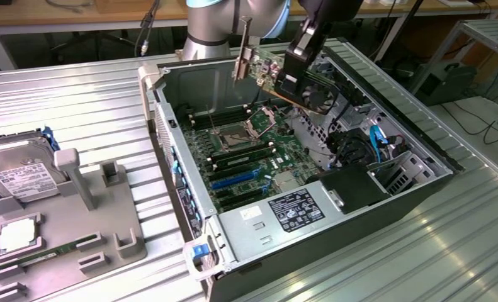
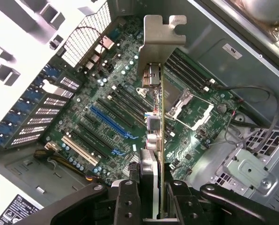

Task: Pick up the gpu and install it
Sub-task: 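Insert the gpu into the slot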

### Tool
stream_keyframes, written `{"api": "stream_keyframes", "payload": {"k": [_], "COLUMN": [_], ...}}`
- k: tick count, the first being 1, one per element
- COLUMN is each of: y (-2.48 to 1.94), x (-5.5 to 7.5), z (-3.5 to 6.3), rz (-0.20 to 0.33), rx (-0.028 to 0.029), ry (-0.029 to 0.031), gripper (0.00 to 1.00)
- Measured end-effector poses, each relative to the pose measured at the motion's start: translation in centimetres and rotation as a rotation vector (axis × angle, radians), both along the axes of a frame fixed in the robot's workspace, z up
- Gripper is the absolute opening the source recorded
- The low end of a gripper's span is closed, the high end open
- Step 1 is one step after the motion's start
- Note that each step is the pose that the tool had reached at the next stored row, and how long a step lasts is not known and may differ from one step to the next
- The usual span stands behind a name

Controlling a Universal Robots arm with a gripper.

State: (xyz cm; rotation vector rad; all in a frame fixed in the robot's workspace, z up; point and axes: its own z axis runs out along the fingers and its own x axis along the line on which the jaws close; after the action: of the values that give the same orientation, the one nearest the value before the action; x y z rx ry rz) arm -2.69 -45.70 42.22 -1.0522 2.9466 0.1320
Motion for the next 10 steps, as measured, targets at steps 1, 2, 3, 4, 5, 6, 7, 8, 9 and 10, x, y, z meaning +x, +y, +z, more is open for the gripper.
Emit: {"api": "stream_keyframes", "payload": {"k": [1,2,3,4,5,6,7,8,9,10], "y": [0.0,0.0,0.0,0.0,0.0,0.0,0.0,-0.01,-0.01,-0.01], "x": [0.0,0.0,0.0,0.0,0.0,0.0,0.0,0.0,0.0,0.0], "z": [0.0,0.0,0.0,0.0,0.0,0.0,0.0,0.0,0.0,0.0], "rz": [0.007,0.015,0.022,0.032,0.043,0.056,0.064,0.073,0.088,0.098], "rx": [0.0011,0.0024,0.0033,0.0048,0.0064,0.0084,0.0095,0.0107,0.0129,0.0144], "ry": [0.0,0.0,0.0,0.0,0.0,0.0,0.0,0.0,0.0001,0.0], "gripper": [0.28,0.28,0.28,0.28,0.28,0.28,0.28,0.28,0.28,0.28]}}
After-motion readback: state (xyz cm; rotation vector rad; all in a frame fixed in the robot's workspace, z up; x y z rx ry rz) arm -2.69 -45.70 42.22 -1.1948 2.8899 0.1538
